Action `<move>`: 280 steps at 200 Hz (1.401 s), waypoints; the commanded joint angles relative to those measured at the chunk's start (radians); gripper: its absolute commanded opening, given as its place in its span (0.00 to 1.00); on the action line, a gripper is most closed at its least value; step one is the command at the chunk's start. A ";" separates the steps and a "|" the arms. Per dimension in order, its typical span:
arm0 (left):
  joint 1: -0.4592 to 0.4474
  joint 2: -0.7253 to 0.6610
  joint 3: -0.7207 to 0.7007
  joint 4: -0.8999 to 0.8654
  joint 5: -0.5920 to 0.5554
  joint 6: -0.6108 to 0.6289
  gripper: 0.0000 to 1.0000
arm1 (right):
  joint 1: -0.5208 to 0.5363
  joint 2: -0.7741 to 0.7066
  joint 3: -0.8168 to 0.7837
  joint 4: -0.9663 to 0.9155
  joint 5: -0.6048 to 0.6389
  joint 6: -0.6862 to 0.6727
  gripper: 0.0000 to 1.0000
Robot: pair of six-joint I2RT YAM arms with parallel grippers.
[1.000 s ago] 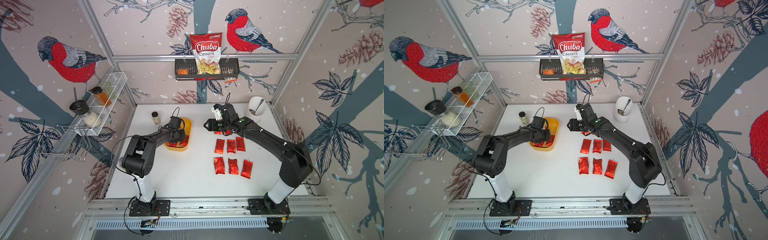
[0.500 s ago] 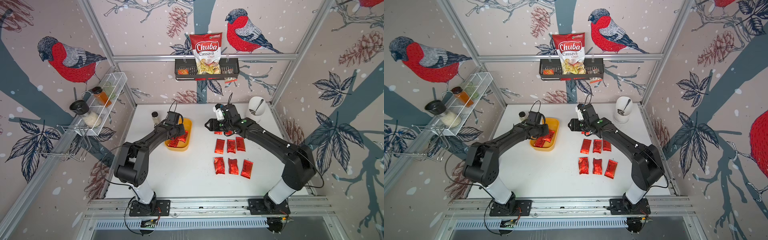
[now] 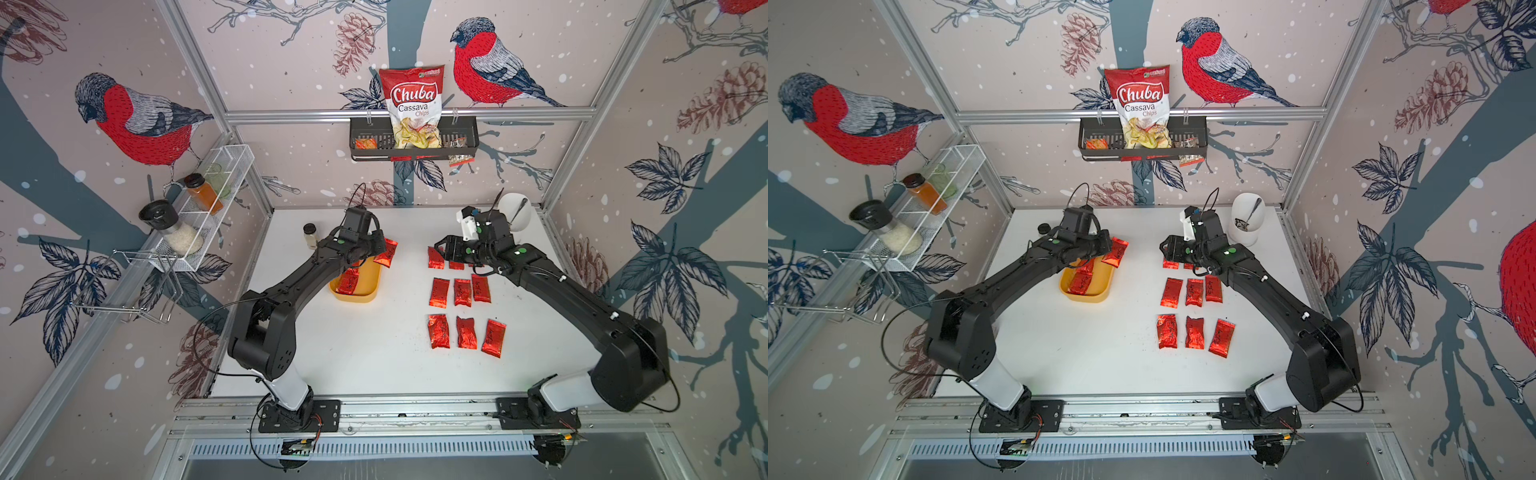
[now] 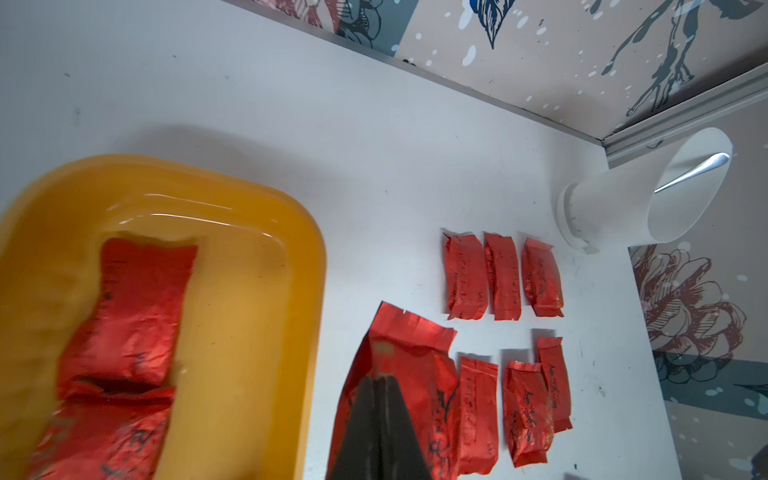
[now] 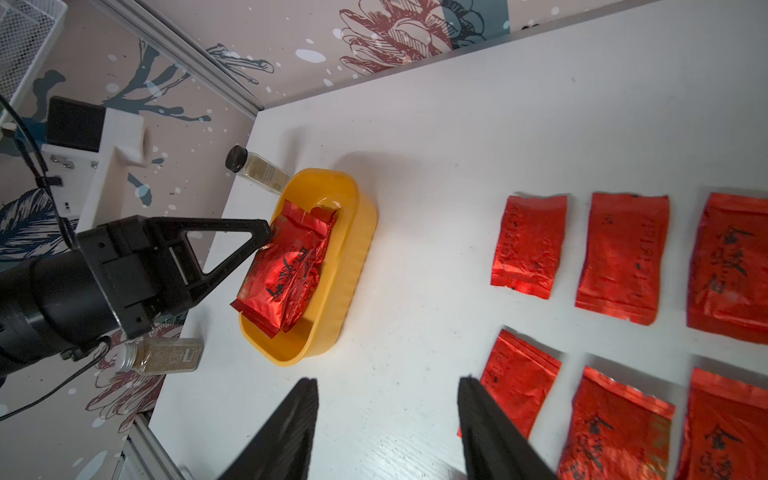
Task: Take the tea bags out of the storage box
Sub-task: Pick up the tea bag from the storage box, then place the tea bag at the center of the board.
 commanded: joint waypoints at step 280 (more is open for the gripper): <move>-0.102 0.292 0.274 0.080 -0.189 -0.091 0.42 | -0.077 -0.155 -0.162 0.041 -0.068 0.032 0.63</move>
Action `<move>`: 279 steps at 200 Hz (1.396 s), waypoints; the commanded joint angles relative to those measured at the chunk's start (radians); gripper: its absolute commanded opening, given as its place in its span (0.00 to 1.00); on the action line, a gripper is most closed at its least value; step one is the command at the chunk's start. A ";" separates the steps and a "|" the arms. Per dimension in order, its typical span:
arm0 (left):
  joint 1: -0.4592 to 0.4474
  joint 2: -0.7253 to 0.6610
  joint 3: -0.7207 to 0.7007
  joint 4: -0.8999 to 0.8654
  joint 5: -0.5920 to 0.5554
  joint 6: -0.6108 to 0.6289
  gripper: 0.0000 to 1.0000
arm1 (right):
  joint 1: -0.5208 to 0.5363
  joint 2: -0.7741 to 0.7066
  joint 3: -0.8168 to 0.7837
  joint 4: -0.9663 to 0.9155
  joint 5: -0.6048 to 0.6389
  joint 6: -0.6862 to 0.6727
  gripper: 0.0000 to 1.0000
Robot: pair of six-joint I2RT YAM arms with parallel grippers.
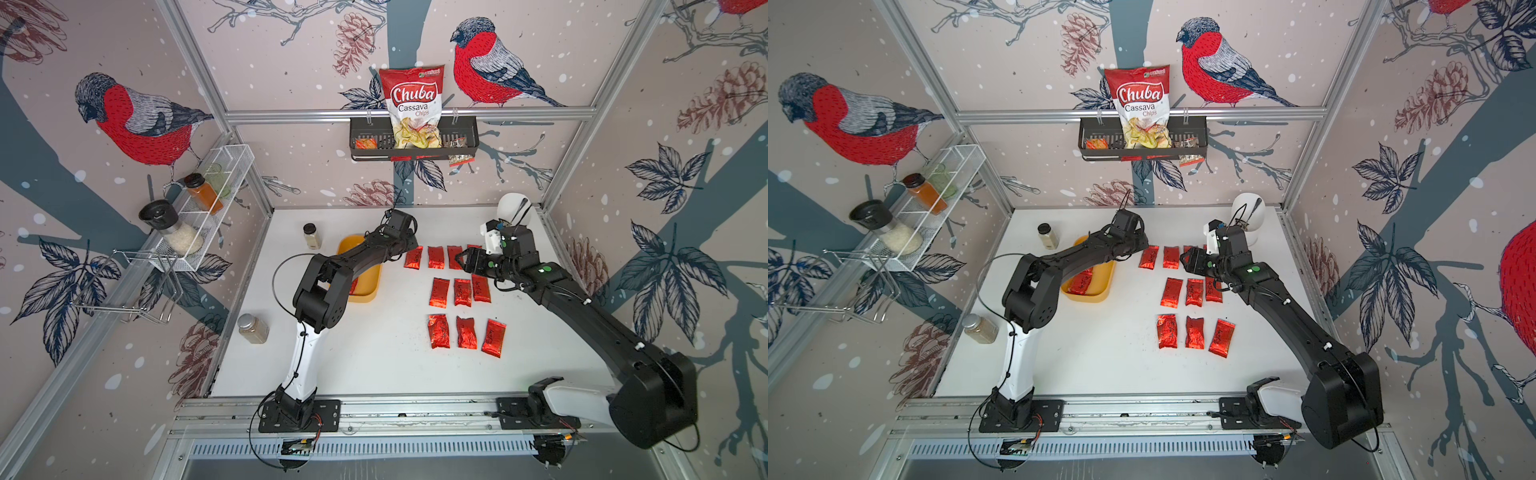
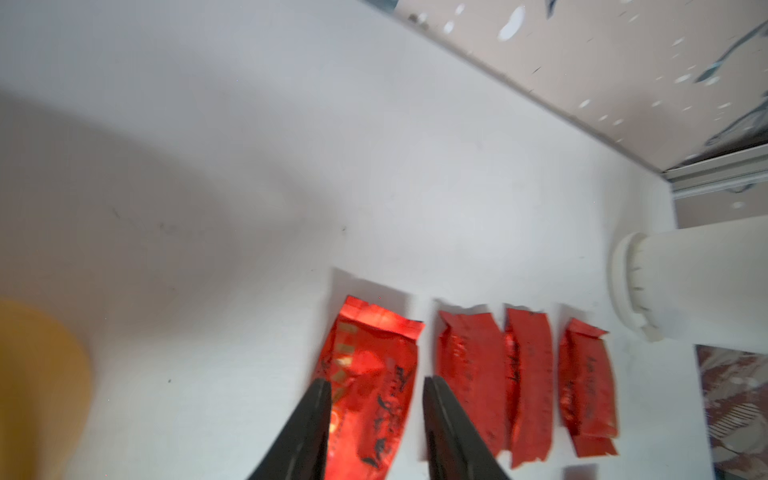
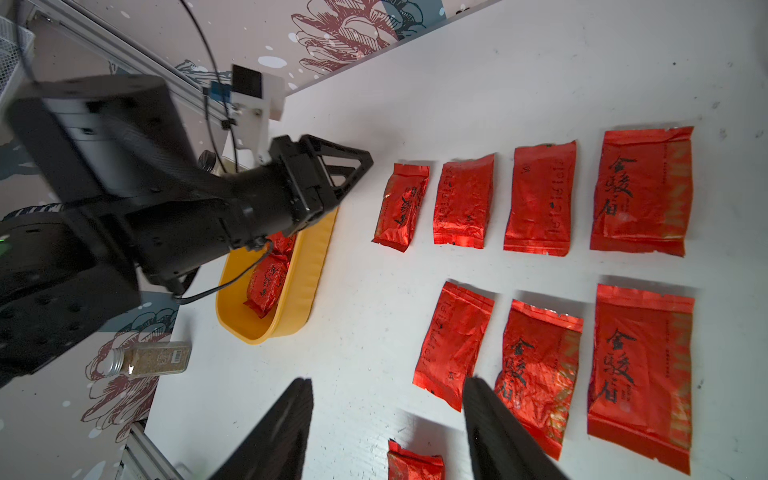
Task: Take the tea bags out of the storage box
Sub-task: Place the tea bag at the center of the board, then pick up the tea bag from the storage box.
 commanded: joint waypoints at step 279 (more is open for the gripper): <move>0.104 -0.033 -0.185 -0.318 -0.534 0.394 0.35 | 0.263 0.377 0.261 0.132 -0.042 0.060 0.61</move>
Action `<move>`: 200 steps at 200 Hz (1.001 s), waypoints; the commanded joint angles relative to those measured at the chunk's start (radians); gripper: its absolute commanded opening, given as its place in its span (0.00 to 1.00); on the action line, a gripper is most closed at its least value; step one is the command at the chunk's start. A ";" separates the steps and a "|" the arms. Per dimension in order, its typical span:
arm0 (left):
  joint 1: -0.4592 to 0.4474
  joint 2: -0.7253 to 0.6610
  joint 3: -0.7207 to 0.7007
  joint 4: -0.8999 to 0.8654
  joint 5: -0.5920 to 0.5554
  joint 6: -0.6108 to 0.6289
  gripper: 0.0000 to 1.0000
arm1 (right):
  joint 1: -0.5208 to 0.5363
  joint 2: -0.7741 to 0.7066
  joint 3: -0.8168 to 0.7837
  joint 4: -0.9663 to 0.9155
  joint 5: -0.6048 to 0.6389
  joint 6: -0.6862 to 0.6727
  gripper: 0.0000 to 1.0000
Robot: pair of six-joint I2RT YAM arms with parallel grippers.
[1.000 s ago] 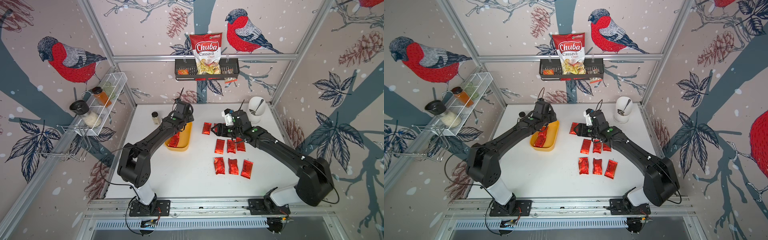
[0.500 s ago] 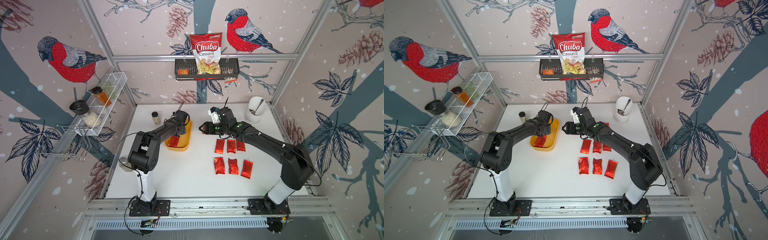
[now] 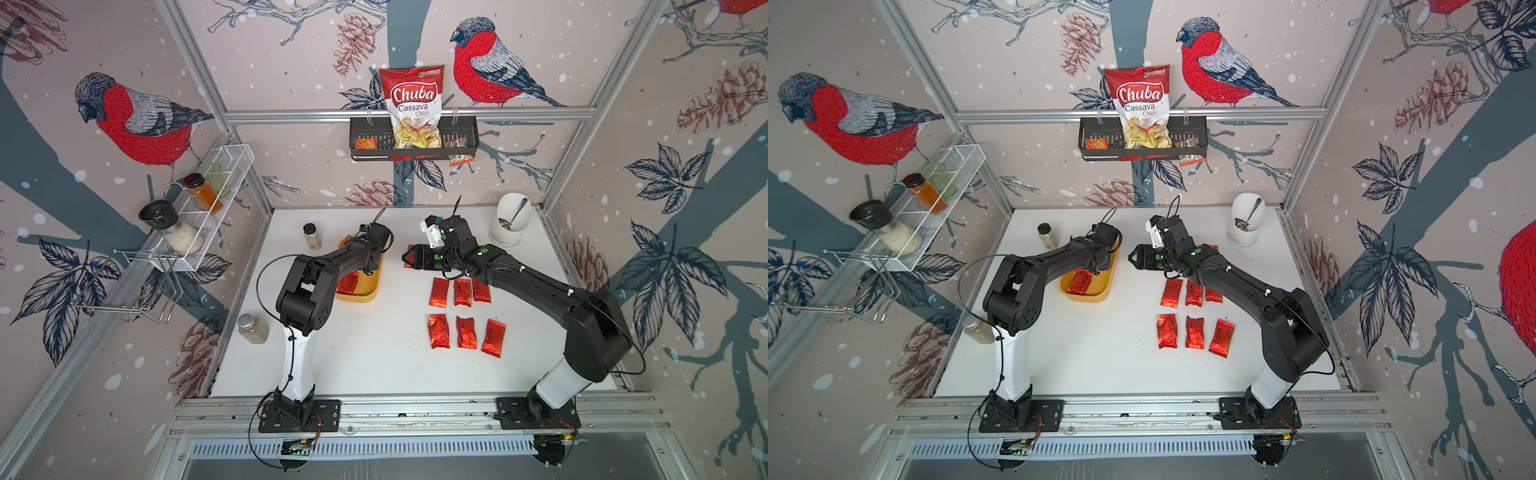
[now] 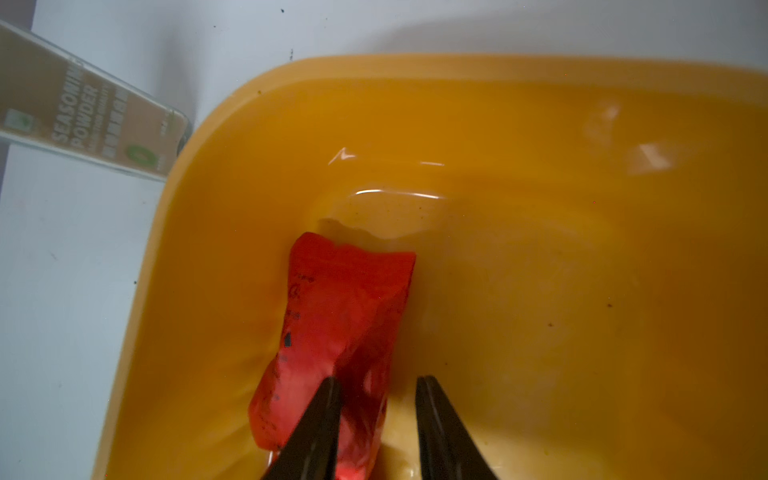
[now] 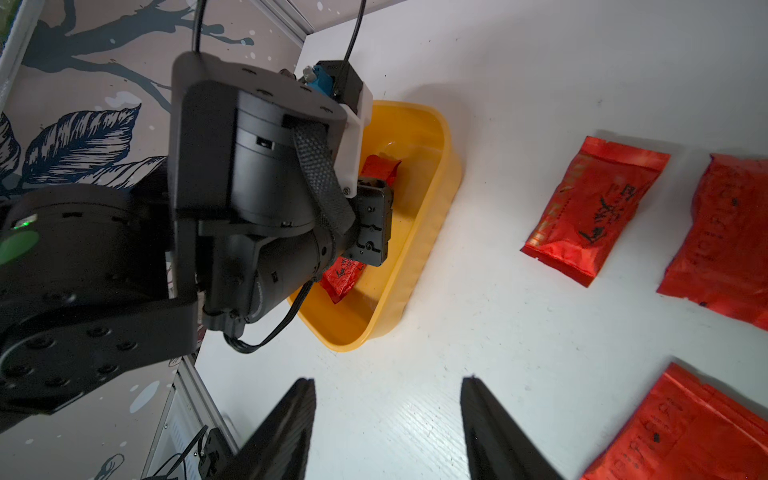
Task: Take the tea bags out of the storage box
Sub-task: Pick up the tea bag from the storage box.
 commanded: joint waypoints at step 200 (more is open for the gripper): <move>-0.037 -0.347 0.015 -0.109 0.196 -0.010 0.00 | -0.062 -0.137 -0.093 0.006 -0.006 -0.007 0.61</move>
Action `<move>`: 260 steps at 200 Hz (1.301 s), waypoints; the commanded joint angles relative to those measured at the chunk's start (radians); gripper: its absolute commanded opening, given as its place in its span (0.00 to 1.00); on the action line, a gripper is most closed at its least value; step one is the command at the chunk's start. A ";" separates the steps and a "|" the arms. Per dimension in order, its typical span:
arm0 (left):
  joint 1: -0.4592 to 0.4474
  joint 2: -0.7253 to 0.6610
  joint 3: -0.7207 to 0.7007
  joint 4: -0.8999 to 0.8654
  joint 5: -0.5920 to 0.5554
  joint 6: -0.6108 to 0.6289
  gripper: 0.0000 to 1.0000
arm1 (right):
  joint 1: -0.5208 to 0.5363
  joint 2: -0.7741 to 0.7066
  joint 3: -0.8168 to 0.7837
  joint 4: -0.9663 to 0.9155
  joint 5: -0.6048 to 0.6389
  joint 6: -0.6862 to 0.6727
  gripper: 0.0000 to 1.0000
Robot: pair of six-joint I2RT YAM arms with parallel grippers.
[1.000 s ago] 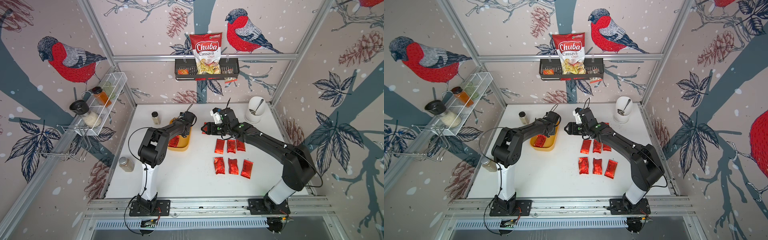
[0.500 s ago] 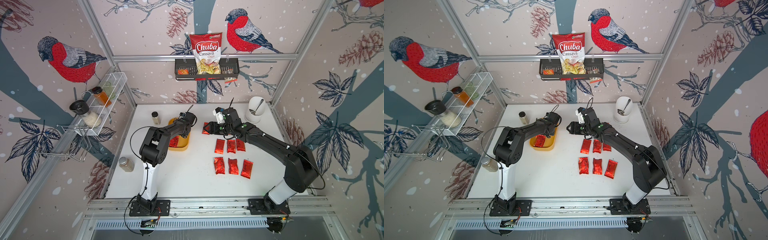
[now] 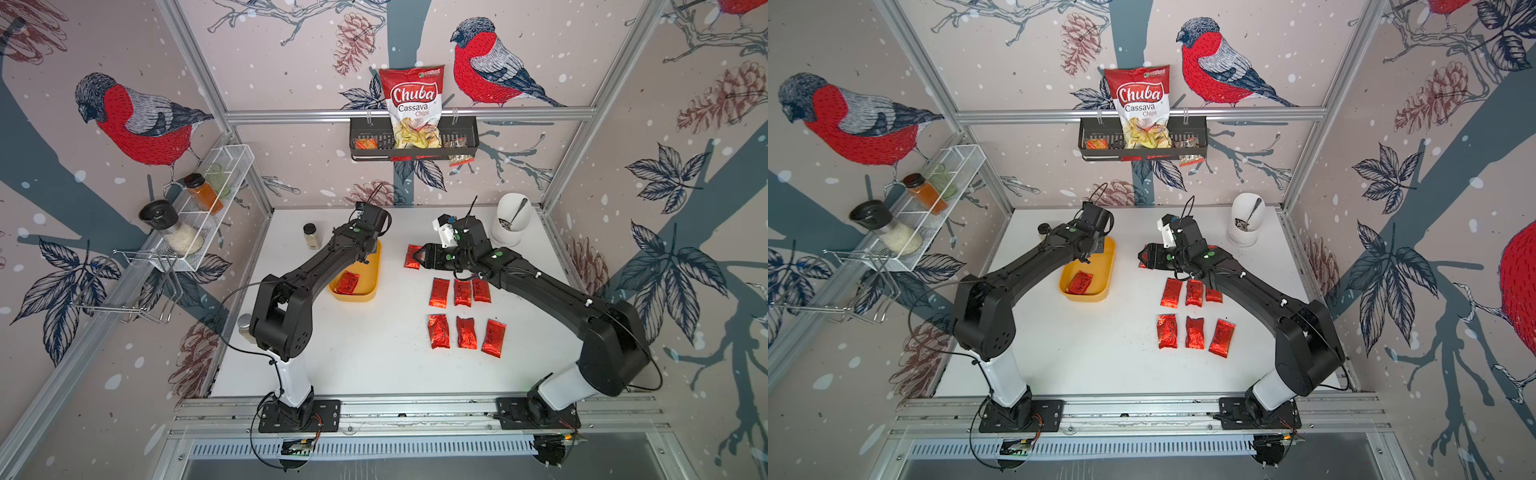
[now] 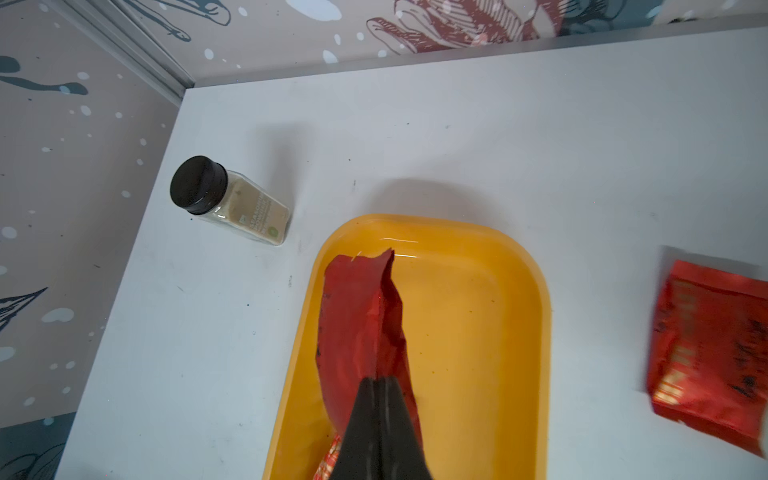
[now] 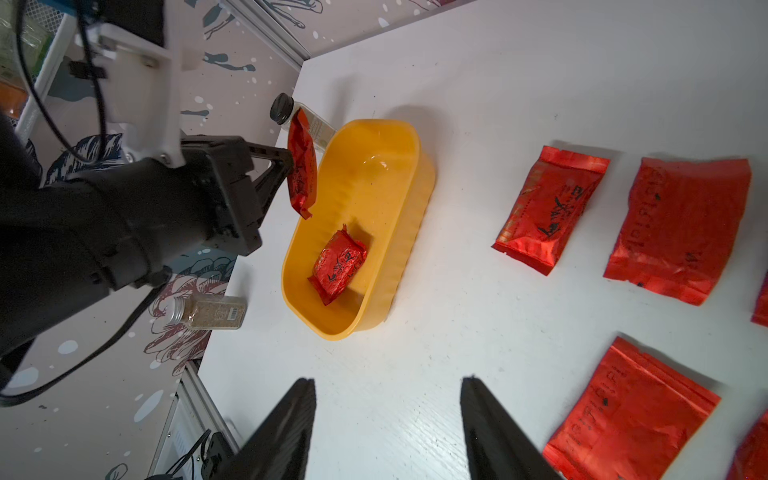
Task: Take the tea bags out of the storage box
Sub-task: Pick up the tea bag from the storage box, then place the tea bag at the center of the board.
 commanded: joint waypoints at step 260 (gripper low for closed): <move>-0.342 0.119 -0.003 0.043 0.313 -0.213 0.40 | -0.167 -0.353 -0.261 -0.056 0.008 -0.041 0.63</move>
